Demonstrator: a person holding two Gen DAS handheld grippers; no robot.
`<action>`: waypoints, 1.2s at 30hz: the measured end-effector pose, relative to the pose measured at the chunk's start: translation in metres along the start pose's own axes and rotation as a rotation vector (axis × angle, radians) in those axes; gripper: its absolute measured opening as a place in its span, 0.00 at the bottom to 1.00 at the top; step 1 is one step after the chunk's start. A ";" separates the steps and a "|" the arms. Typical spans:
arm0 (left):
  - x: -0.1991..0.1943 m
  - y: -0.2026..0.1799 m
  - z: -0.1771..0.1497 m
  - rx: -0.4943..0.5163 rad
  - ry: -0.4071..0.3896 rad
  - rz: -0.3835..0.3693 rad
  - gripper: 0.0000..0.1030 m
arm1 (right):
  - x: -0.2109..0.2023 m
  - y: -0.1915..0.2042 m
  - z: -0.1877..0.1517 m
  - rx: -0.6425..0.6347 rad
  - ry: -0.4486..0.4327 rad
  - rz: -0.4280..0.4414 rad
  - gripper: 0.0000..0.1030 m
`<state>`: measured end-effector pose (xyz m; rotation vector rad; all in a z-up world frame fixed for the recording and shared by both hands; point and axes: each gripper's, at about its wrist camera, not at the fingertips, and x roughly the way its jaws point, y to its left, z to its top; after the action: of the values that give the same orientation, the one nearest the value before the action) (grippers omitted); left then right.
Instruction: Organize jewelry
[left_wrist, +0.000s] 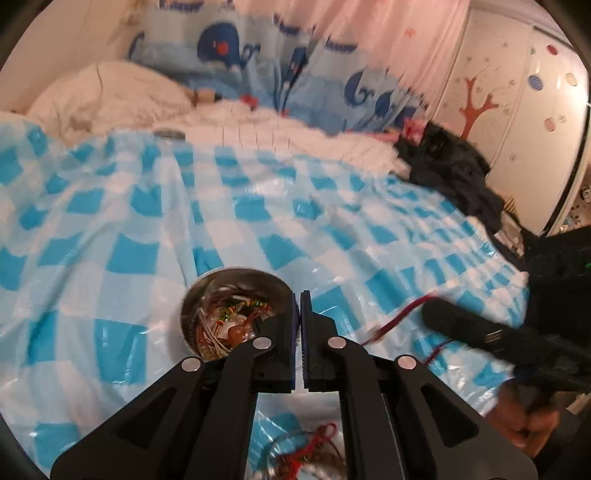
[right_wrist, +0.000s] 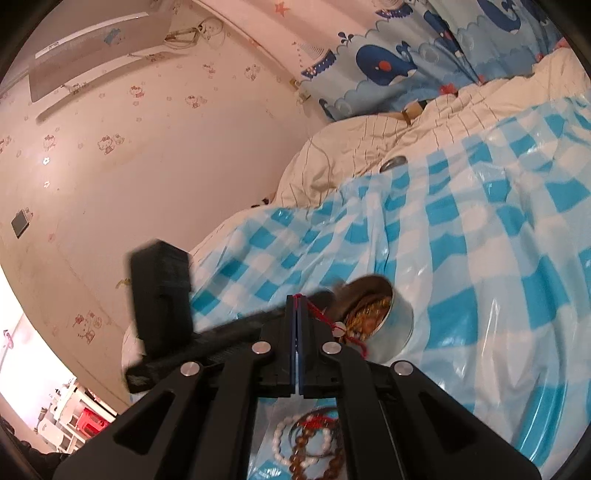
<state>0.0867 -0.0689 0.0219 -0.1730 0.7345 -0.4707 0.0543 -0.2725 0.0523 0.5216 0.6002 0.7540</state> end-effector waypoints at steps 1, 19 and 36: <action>0.007 0.005 -0.001 -0.019 0.010 0.021 0.03 | 0.004 -0.001 0.005 -0.002 0.001 0.001 0.01; -0.075 0.084 -0.031 -0.357 -0.069 0.195 0.59 | 0.064 -0.023 0.010 -0.092 0.147 -0.325 0.51; -0.092 0.039 -0.069 -0.230 -0.022 0.230 0.72 | 0.010 -0.049 -0.069 -0.013 0.065 -0.609 0.65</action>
<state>-0.0063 0.0094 0.0145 -0.3046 0.7757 -0.1641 0.0370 -0.2806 -0.0306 0.2756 0.7649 0.1972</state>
